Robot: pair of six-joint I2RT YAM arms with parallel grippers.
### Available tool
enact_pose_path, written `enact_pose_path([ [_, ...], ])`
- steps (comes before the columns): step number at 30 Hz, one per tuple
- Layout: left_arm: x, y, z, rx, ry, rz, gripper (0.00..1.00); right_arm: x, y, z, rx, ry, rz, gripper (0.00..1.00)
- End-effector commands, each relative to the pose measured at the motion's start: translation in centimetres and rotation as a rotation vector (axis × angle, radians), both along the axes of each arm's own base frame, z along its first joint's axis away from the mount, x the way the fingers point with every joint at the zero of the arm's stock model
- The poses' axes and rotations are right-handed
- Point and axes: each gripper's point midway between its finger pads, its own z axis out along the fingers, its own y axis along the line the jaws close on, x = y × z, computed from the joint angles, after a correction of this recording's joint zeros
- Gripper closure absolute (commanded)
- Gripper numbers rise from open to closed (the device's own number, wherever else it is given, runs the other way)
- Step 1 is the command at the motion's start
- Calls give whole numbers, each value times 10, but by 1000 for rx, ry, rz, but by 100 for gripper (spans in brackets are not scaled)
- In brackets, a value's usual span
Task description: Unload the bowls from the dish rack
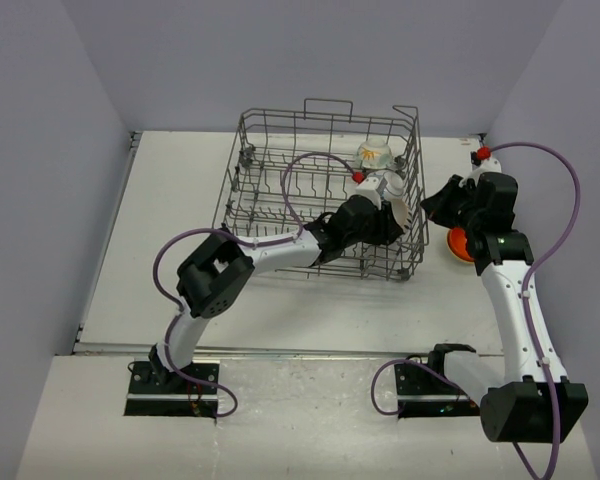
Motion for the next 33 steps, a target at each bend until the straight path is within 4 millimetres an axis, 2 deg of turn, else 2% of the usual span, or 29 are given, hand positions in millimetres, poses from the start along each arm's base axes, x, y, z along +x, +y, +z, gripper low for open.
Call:
enact_pose_path([
  [1, 16, -6, 7, 18, -88, 19, 57, -16, 15, -31, 12, 122, 84, 100],
  [7, 20, -12, -5, 33, -95, 14, 64, -15, 16, -31, 14, 123, 88, 100],
  [8, 23, -15, -2, 31, -106, 13, 65, -15, 15, -31, 13, 125, 85, 100],
  [10, 26, -15, -9, 55, -114, 14, 69, -15, 15, -30, 13, 119, 85, 100],
  [14, 34, -14, -13, 83, -143, 31, 84, -15, 16, -29, 14, 120, 88, 100],
  [15, 35, -14, -12, 85, -148, 34, 94, -15, 16, -29, 14, 120, 90, 100],
  [16, 35, -12, -14, 93, -150, 37, 99, -14, 16, -29, 13, 120, 89, 100],
  [17, 36, -10, -6, 84, -168, 48, 100, -14, 16, -29, 13, 121, 89, 100],
  [19, 34, -5, -8, 90, -173, 52, 100, -14, 16, -29, 14, 120, 90, 100],
  [20, 36, -1, 5, 75, -197, 70, 100, -14, 16, -29, 14, 118, 91, 100],
  [21, 35, 1, 9, 69, -209, 76, 100, -14, 17, -29, 16, 116, 94, 100],
  [22, 32, 10, 1, 87, -208, 83, 100, -14, 17, -29, 16, 118, 95, 100],
  [23, 33, 13, 23, 41, -245, 98, 100, -14, 16, -28, 15, 117, 93, 100],
  [28, 35, 29, 24, 61, -260, 151, 100, -14, 18, -28, 20, 114, 97, 100],
  [29, 35, 30, 31, 43, -268, 161, 100, -14, 17, -28, 18, 115, 96, 100],
  [32, 31, 38, 34, 16, -274, 178, 100, -15, 17, -30, 16, 118, 93, 100],
  [33, 28, 41, 27, 18, -266, 173, 100, -15, 17, -30, 16, 118, 93, 100],
])
